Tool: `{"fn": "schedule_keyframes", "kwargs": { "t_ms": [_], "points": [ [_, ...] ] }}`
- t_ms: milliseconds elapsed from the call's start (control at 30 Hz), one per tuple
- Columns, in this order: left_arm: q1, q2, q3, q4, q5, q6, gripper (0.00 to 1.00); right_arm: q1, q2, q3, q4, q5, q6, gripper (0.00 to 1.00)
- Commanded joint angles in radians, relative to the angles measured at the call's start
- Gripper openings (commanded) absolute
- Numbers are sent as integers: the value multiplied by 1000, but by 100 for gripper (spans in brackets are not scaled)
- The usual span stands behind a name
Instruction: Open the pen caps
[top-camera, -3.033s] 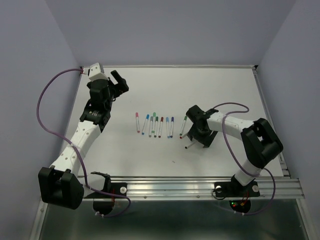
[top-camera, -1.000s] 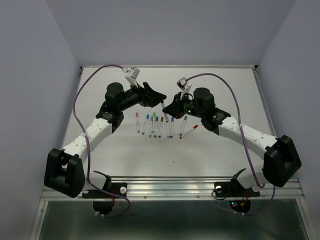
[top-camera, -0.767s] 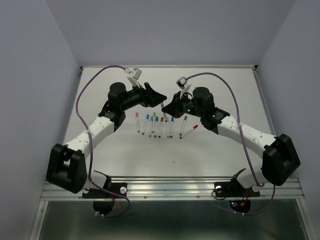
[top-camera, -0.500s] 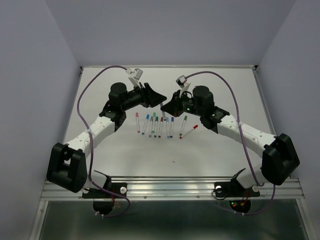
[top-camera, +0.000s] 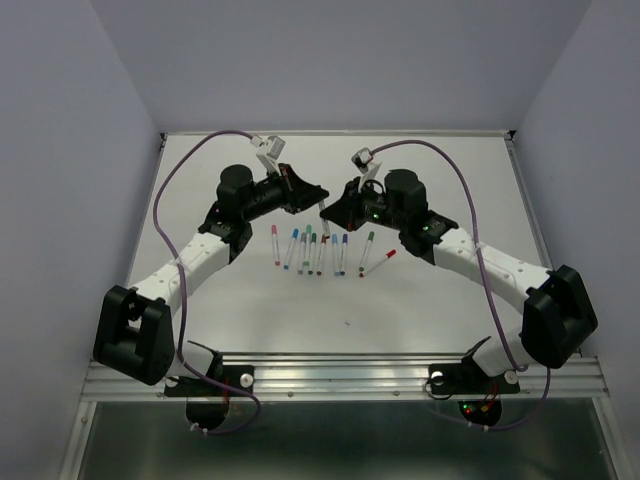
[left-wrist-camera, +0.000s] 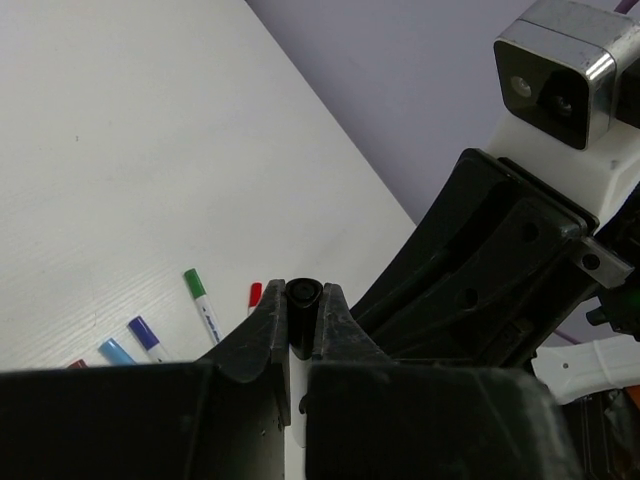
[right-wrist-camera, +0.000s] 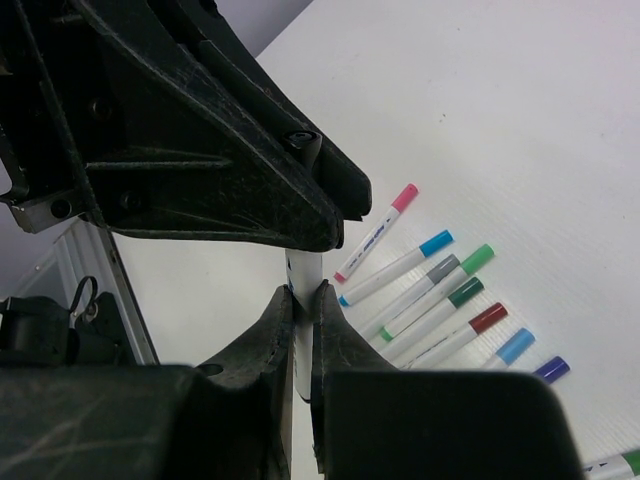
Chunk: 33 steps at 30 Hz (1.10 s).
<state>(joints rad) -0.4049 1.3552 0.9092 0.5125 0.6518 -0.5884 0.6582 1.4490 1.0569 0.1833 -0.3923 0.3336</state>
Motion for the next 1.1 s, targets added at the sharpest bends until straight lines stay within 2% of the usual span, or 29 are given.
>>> {"fn": "schedule_keyframes", "kwargs": {
  "t_ms": [0, 67, 100, 200, 333, 367, 500, 700, 867, 1067],
  "points": [
    [-15, -16, 17, 67, 22, -5, 0, 3, 11, 58, 30, 30, 4, 1],
    [-20, -25, 13, 73, 8, -10, 0, 3, 17, 63, 25, 52, 5, 9],
    [-21, -33, 10, 80, 0, -17, 0, 3, 20, 66, 25, 56, 8, 18],
    [-26, -45, -3, 87, -30, -25, 0, 3, 33, 72, 25, 47, 10, 28],
    [-29, -48, -7, 90, -50, -36, 0, 3, 44, 86, 25, 32, 13, 31],
    [-29, -48, -9, 92, -58, -40, 0, 3, 47, 90, 25, 30, 13, 31],
    [-31, -54, -12, 93, -84, -44, 0, 3, 51, 91, 24, 9, 7, 1],
    [-15, -64, 17, 46, -224, -30, 0, 3, 21, 34, 38, -23, 18, 1],
    [162, -19, 91, 31, -242, -51, 0, 3, -32, -72, 39, -85, 50, 1],
    [271, 41, 200, 11, -268, -36, 0, 12, -81, -218, 84, -99, 127, 1]
  ]
}}
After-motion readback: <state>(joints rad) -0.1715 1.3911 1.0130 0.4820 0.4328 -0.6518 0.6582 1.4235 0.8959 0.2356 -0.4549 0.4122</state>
